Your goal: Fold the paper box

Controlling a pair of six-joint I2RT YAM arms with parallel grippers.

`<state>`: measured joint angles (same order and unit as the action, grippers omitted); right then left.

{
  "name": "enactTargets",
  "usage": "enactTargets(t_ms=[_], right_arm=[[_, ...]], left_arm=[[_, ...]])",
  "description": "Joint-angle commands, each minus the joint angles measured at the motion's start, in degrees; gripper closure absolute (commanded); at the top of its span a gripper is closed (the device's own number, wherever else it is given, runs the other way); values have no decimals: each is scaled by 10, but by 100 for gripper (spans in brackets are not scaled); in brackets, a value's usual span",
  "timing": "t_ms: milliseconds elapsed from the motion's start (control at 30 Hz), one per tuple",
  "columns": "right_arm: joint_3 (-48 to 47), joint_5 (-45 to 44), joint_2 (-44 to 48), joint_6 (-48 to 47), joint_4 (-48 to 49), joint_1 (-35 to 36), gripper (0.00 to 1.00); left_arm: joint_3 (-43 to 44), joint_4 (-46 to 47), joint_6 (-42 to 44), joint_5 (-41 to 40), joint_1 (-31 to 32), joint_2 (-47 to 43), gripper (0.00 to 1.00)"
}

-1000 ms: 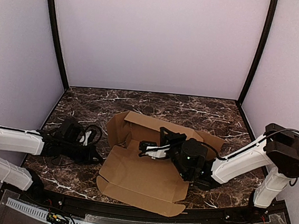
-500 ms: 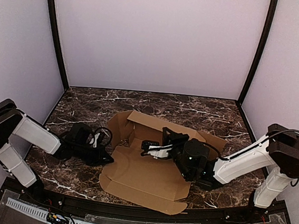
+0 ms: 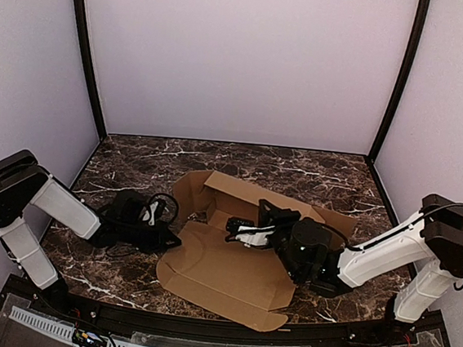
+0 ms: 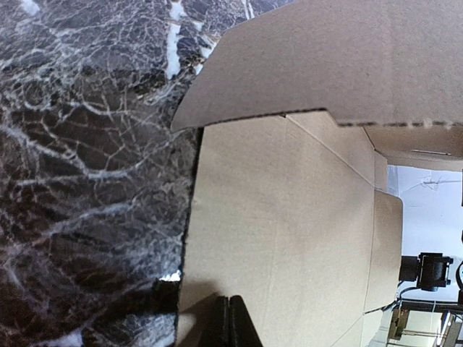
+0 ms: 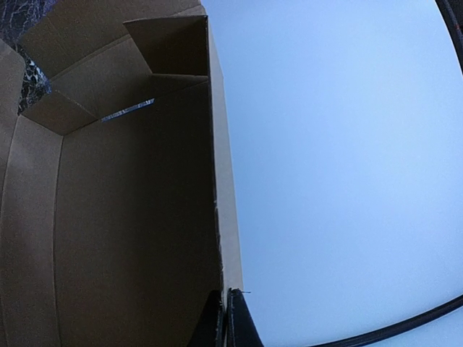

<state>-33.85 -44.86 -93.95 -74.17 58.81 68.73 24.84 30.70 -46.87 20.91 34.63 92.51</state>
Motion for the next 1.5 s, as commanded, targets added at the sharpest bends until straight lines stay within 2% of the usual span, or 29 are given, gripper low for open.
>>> enactTargets(t_ms=[0, 367, 533, 633, 933, 1200, 1300, 1467], right_arm=[[35, -14, -5, 47, -48, 9, 100], [22, -9, 40, 64, -69, 7, 100], [26, -6, 80, 80, -117, 9, 100], [30, -9, 98, 83, -137, 12, 100], [9, -14, 156, 97, -215, 29, 100], [-40, 8, 245, 139, -344, 59, 100], [-64, 32, 288, 171, -401, 66, 100], [-104, 56, 336, 192, -472, 71, 100]], left_arm=[[-12, -73, 2, -46, -2, 39, 99], [-1, -97, 10, -48, -1, 28, 99], [2, -111, 17, -53, -2, 9, 99], [23, -140, 37, -69, -2, -34, 99], [108, -394, 136, -193, -2, -239, 97], [133, -487, 184, -238, -3, -375, 89], [143, -499, 206, -246, -3, -402, 84], [169, -516, 237, -265, -3, -433, 82]])
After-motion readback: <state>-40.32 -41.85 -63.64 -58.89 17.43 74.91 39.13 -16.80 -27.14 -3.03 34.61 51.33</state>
